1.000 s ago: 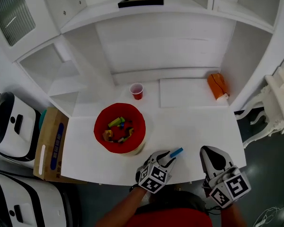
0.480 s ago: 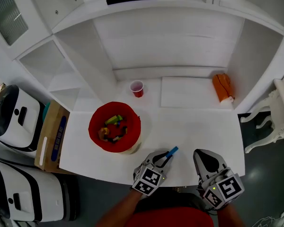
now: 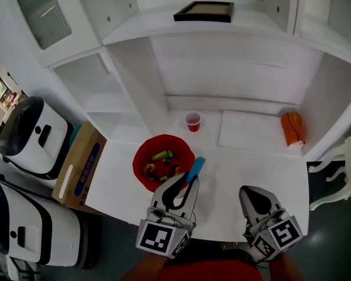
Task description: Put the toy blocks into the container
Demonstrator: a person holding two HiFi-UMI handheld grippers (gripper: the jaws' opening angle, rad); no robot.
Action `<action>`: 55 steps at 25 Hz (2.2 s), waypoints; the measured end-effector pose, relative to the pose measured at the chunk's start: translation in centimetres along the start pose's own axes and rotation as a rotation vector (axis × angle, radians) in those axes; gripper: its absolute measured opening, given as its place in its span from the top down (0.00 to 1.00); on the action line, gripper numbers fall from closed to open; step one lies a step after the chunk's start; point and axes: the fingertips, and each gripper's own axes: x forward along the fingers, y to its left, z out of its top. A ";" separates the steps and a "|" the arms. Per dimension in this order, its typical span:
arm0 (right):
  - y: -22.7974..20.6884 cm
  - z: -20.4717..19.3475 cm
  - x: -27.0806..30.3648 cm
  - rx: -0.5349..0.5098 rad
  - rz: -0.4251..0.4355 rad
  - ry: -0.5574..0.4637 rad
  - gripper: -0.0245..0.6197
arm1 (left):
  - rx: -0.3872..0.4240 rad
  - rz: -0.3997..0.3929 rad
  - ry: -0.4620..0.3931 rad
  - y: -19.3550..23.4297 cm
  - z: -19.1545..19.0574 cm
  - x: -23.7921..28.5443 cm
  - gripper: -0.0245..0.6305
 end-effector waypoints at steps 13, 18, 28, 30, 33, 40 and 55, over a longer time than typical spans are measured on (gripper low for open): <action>3.1 1.2 2.5 -0.007 0.050 -0.033 0.94 | 0.023 0.052 0.045 5.5 0.6 -0.2 0.82; 3.2 3.5 1.4 0.010 0.039 -0.105 0.94 | -0.015 -0.149 -0.014 -0.7 2.0 0.4 0.92; 2.3 4.2 -1.4 -0.115 -0.050 -0.118 0.95 | -0.059 -0.357 0.065 -8.2 0.0 1.5 0.95; 2.2 4.1 -1.6 -0.121 -0.053 -0.125 0.95 | -0.062 -0.377 0.075 -9.0 -0.3 1.5 0.95; 2.1 4.3 -1.9 -0.117 -0.055 -0.140 0.95 | -0.073 -0.394 0.082 -9.7 -0.3 1.7 0.95; 1.8 4.4 -2.3 -0.119 -0.067 -0.148 0.95 | -0.085 -0.415 0.083 -10.2 -0.2 1.7 0.95; 2.9 4.5 -2.1 -0.117 -0.048 -0.151 0.95 | -0.079 -0.403 0.077 -9.6 0.2 0.7 0.95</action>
